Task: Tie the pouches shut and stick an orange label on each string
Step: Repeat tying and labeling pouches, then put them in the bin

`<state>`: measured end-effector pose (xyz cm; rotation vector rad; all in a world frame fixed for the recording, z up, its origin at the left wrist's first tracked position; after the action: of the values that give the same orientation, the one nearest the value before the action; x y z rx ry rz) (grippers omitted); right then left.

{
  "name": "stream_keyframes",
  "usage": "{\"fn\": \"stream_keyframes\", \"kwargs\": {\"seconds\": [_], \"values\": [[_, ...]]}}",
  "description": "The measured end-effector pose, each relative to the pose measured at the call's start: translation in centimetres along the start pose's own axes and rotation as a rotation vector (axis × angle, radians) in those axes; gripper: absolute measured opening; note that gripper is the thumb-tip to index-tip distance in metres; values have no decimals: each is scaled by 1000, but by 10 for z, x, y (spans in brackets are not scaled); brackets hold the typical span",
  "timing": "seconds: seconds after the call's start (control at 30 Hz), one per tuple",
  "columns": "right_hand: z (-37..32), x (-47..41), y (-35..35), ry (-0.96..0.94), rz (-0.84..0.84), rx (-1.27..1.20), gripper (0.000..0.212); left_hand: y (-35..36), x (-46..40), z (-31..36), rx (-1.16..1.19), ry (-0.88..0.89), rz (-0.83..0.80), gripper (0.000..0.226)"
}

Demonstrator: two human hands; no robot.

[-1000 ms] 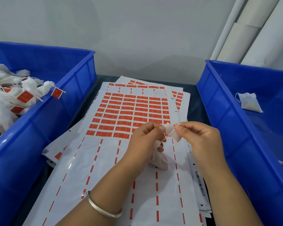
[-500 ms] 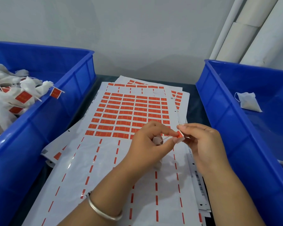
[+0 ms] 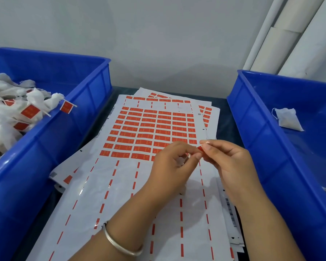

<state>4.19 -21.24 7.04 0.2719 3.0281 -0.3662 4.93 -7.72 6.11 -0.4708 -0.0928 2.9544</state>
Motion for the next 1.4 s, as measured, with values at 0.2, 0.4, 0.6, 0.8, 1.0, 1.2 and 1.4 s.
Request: {"fn": "stream_keyframes", "kwargs": {"seconds": [0.2, 0.4, 0.6, 0.8, 1.0, 1.2, 1.4], "values": [[-3, 1, 5, -130, -45, 114, 29, -5, -4, -3, 173, -86, 146, 26], [-2, -1, 5, -154, -7, 122, 26, -5, -4, -5, 269, -129, 91, 11], [1, 0, 10, -180, 29, 129, 31, -7, -6, -8, 167, -127, 73, 11], [12, -7, 6, -77, 105, -64, 26, -4, -7, -12, 55, -192, 67, 9], [19, -8, 8, -41, 153, -120, 26, -7, -11, -14, -33, -243, 68, 15], [28, -8, 8, 7, 111, -167, 29, -21, -15, 1, -115, -263, 133, 15], [40, -8, 21, 84, -9, -4, 21, -60, -18, 66, -169, -97, 257, 17]]}}
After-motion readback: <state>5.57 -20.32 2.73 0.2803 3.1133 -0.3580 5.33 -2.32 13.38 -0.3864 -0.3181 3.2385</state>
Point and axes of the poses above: each hand's wrist, its own x-axis away from the middle knuckle, its own y-axis out of the palm, z = x × y, the point moved 1 cm from there along -x, towards the middle knuckle, and after that the axes turned 11 degrees about x, right-handed, at the moved point
